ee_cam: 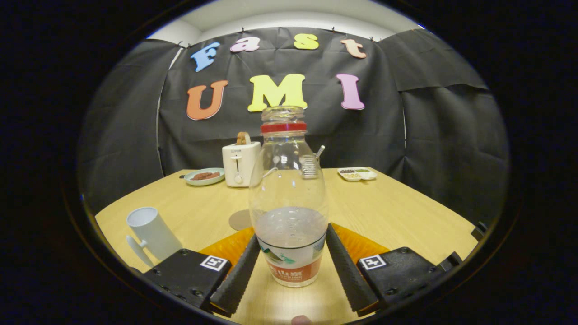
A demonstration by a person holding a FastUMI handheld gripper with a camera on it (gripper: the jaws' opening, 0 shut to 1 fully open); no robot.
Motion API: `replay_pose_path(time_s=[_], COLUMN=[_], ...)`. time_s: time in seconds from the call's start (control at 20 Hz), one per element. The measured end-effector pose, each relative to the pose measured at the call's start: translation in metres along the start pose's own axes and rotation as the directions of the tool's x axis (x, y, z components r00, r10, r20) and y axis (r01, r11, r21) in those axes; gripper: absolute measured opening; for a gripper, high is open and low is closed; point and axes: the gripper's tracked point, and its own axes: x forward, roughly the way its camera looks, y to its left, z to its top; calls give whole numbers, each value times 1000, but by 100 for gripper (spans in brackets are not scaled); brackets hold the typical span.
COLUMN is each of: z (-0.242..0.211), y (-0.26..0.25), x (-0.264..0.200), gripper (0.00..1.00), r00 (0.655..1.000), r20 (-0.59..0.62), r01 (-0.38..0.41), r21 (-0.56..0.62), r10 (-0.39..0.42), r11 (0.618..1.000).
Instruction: Take the bottle from table, then pour the juice into the cup, finally place the bottle on the coaster
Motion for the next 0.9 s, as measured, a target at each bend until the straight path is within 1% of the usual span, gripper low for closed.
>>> replay_pose_path(time_s=[0.15,0.3,0.45,0.55,0.75,0.85,0.9], z=[2,6,25,38,45,39,37], y=[1,7,16,28,65,83,90], x=[2,4,3,4,9,13,15], gripper=[83,81,79,77,76,76,77], r00=[1000,1000,1000,998,997,997,997], r20=[3,-3,28,54,75,57,56], r01=[10,10,13,18,2,-14,-13], r21=[-6,-29,-104,-179,-343,-449,-509], r10=[-10,-10,-11,-9,25,44,48], r11=[1000,1000,995,984,939,893,861])
